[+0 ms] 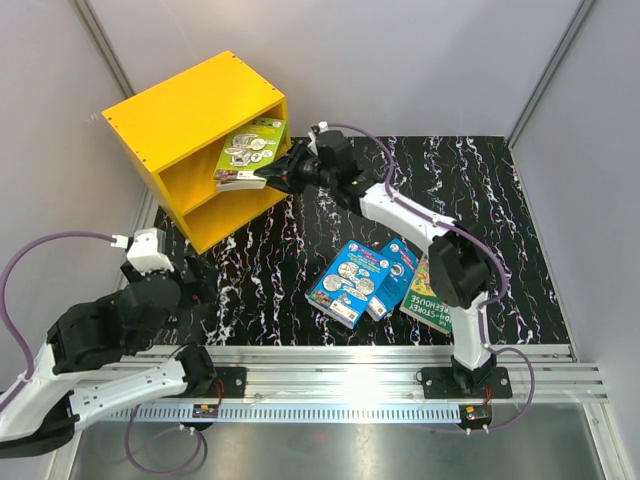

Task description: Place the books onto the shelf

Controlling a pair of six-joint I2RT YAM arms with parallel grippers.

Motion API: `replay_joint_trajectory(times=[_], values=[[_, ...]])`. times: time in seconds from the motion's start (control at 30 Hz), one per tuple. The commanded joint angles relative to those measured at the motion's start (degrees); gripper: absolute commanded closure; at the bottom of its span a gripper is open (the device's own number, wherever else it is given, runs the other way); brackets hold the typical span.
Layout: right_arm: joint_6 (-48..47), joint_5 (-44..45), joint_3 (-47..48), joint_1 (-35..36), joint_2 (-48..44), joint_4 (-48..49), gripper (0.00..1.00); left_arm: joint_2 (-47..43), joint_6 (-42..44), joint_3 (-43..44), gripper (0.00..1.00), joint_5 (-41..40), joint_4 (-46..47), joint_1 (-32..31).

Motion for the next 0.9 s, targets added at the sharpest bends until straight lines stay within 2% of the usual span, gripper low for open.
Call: replay_joint_trajectory(times=[0.0, 0.07, 0.3, 0.47, 0.6, 0.77, 0.87], values=[[4.8, 10.81, 5.48, 3.0, 2.04, 8.18, 1.0, -1.87, 0.97, 2.74, 0.01, -2.28, -2.55, -0.15], [7.34, 15.39, 5.66, 4.93, 2.76, 8.8, 1.0, -2.66, 1.24, 3.18, 0.01, -2.28, -2.99, -0.15], [14.91, 41.22, 5.66, 9.86, 5.21, 8.63, 1.0, -4.34, 1.24, 4.5, 0.01, -1.58, -4.66, -0.15], [17.98, 49.15, 14.17, 10.3, 9.17, 2.05, 1.0, -5.04, 1.06, 4.24, 0.01, -1.23, -5.8, -0.15], [16.94, 49.7, 20.93, 9.52, 12.68, -2.62, 1.0, -5.83, 1.15, 4.59, 0.01, -2.1, -7.12, -0.15], [16.77, 46.27, 23.85, 7.14, 15.67, -5.09, 1.0, -6.97, 1.59, 4.24, 0.01, -3.25, -7.83, -0.15], [13.95, 44.78, 26.4, 6.44, 17.6, -5.44, 0.86, -7.59, 2.03, 3.19, 0.01, -3.42, -7.48, -0.15]])
